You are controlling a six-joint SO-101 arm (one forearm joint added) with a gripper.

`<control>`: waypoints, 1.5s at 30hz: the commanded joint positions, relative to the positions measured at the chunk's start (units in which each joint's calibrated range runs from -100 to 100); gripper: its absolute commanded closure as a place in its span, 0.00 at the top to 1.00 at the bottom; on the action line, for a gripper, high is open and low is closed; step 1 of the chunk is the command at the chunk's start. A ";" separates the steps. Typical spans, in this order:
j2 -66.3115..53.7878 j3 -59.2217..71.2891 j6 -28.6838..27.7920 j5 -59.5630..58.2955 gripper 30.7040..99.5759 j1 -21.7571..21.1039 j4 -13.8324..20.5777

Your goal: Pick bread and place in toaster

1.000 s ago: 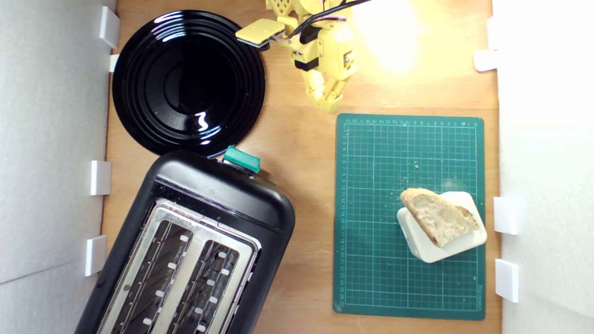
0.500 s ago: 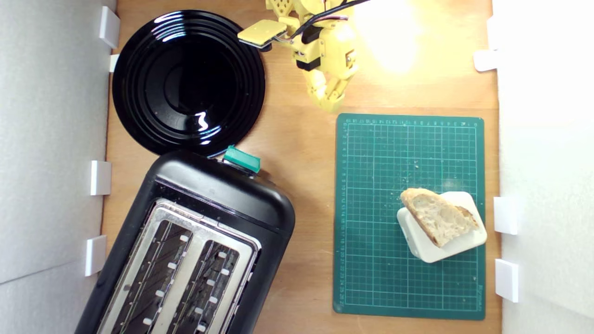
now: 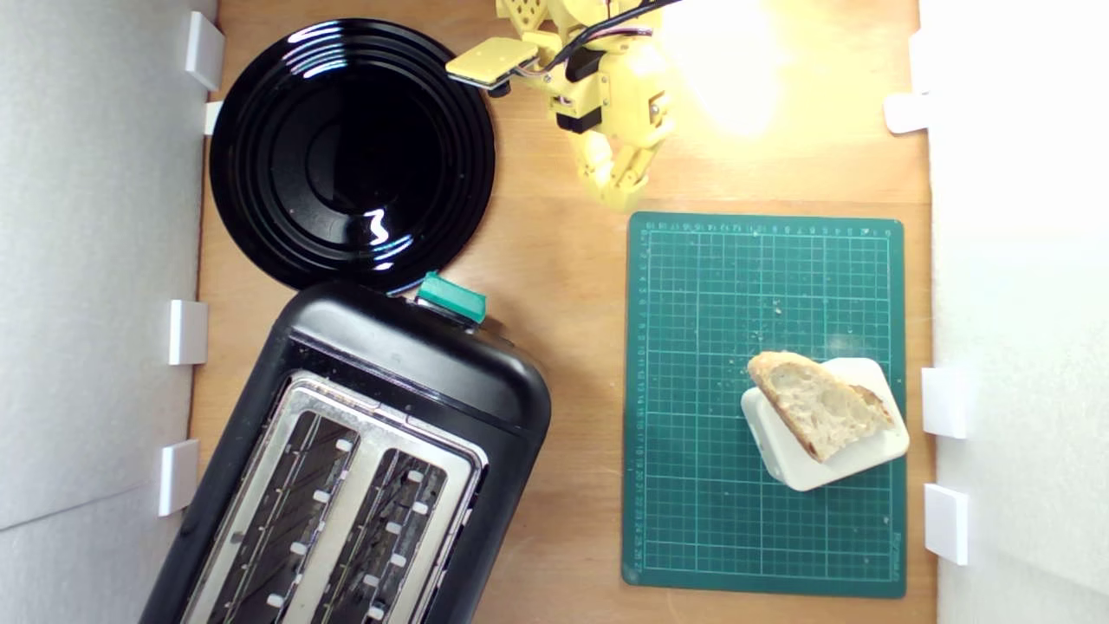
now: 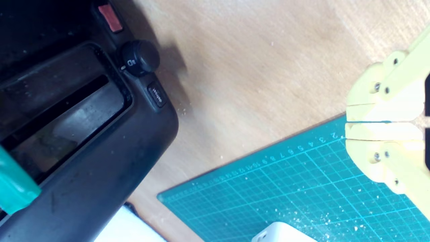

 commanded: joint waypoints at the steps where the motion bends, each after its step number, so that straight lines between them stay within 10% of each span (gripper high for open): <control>1: 3.39 -0.15 -0.22 -7.22 0.05 0.09 0.19; 22: 41.08 -0.69 -0.22 -52.53 0.05 2.26 -12.50; 40: 72.61 -1.51 -3.57 -92.80 0.05 1.54 -10.87; 45: 79.10 -2.05 -7.70 -101.25 0.05 2.18 -0.44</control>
